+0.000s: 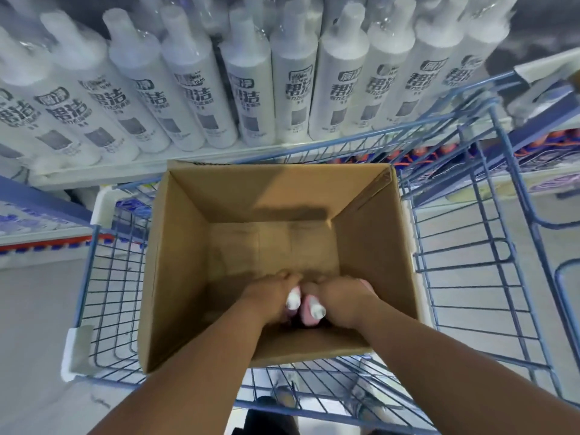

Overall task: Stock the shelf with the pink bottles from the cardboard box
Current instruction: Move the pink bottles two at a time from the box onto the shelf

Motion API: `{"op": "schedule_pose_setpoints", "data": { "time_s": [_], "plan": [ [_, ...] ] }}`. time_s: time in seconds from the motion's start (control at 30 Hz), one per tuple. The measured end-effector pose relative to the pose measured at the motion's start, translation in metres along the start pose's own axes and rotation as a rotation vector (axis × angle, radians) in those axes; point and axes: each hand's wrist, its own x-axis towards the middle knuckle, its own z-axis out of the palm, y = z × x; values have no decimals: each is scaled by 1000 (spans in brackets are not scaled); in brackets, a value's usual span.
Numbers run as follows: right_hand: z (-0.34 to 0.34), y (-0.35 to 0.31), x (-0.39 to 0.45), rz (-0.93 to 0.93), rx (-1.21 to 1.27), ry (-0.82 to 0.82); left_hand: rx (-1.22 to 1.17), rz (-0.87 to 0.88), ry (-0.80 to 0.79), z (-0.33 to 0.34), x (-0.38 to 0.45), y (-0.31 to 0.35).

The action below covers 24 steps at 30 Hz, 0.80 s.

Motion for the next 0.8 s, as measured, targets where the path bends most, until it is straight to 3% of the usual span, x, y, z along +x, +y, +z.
{"op": "schedule_pose_setpoints", "data": {
  "time_s": [0.1, 0.2, 0.37, 0.6, 0.8],
  "plan": [
    [-4, 0, 9, 24, 40, -26, -130, -20, -1, 4, 8, -10],
    [3, 0, 19, 7, 91, 43, -415, -91, 42, 11, 5, -20],
    [18, -8, 21, -98, 14, 123, -805, -201, 214, 13, 9, -21],
    [24, 8, 23, -54, 312, 224, -916, -432, 447, 9, 13, -18],
    [0, -3, -20, -38, 686, 433, -984, -330, 601, -19, -42, -9]
  ]
}}
